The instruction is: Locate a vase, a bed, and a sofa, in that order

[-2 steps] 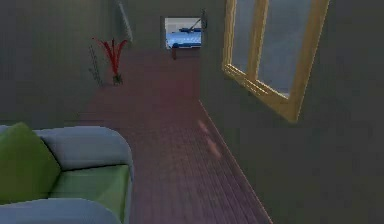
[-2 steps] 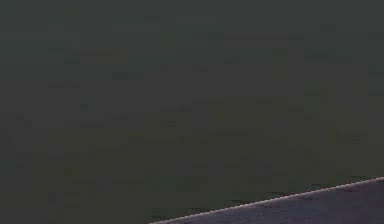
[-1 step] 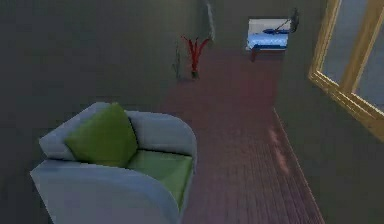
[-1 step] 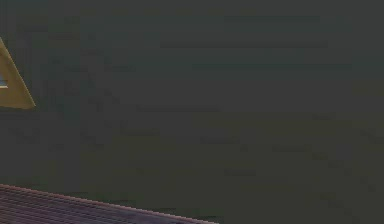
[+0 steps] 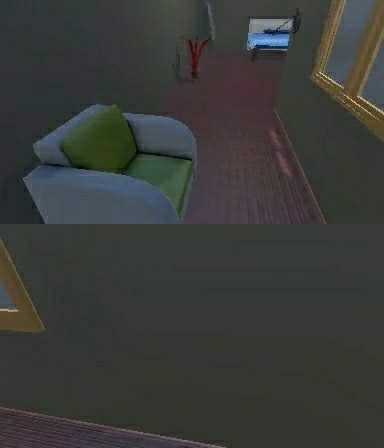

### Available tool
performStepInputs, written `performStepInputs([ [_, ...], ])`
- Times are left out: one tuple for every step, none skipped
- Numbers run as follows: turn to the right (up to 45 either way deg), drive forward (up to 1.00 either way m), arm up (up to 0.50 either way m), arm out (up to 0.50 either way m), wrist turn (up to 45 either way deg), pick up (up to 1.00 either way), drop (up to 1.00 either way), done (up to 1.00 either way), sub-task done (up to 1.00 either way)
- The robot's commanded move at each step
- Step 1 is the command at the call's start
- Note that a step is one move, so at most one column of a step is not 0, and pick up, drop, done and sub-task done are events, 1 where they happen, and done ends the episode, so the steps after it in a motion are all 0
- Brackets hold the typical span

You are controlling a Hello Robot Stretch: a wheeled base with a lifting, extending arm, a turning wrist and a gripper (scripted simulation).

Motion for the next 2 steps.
performStepInputs([
  [21.0,0.0,0.0,0.0,0.0,0.0,0.0,0.0,0.0],
  [0.0,0.35,0.0,0.0,0.0,0.0,0.0,0.0,0.0],
])
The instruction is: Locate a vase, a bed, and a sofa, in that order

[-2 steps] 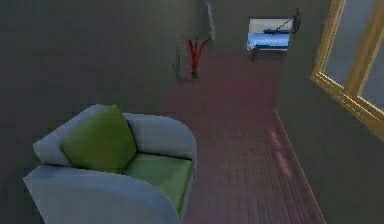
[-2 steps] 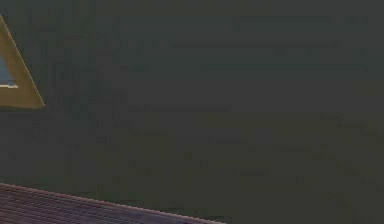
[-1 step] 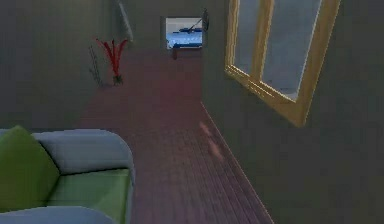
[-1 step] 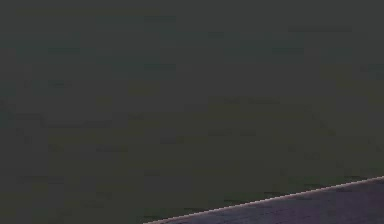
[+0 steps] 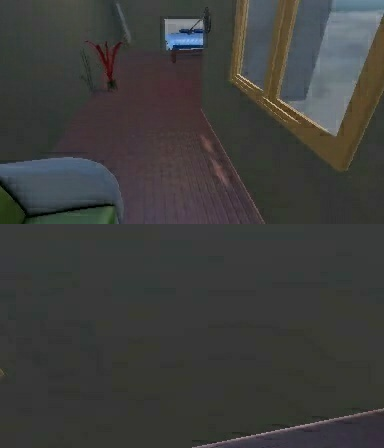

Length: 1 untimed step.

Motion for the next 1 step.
performStepInputs([
  [-9.0,0.0,0.0,0.0,0.0,0.0,0.0,0.0,0.0],
])
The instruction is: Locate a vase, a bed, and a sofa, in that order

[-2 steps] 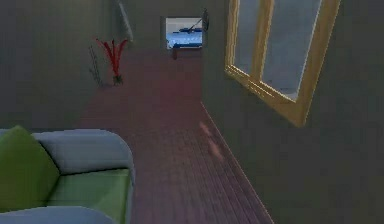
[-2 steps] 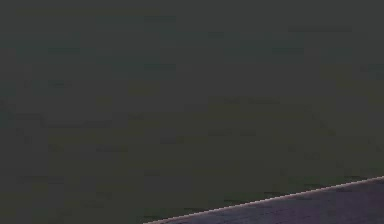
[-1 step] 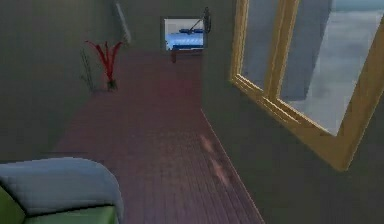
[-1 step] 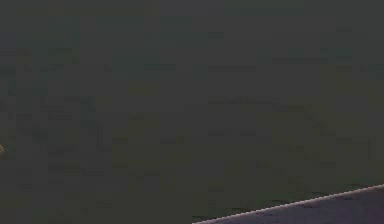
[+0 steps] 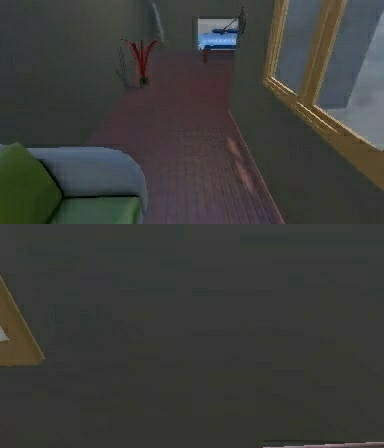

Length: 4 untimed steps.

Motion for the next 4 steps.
performStepInputs([
  [0.0,1.0,0.0,0.0,0.0,0.0,0.0,0.0,0.0],
  [0.0,1.0,0.0,0.0,0.0,0.0,0.0,0.0,0.0],
  [0.0,1.0,0.0,0.0,0.0,0.0,0.0,0.0,0.0],
  [0.0,1.0,0.0,0.0,0.0,0.0,0.0,0.0,0.0],
])
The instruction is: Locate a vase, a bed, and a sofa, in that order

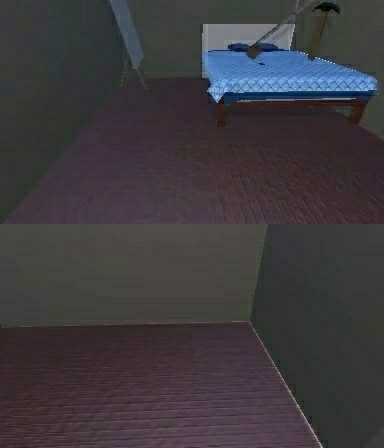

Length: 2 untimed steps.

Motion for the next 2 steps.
performStepInputs([
  [-3.0,0.0,0.0,0.0,0.0,0.0,0.0,0.0,0.0],
  [0.0,1.0,0.0,0.0,0.0,0.0,0.0,0.0,0.0],
])
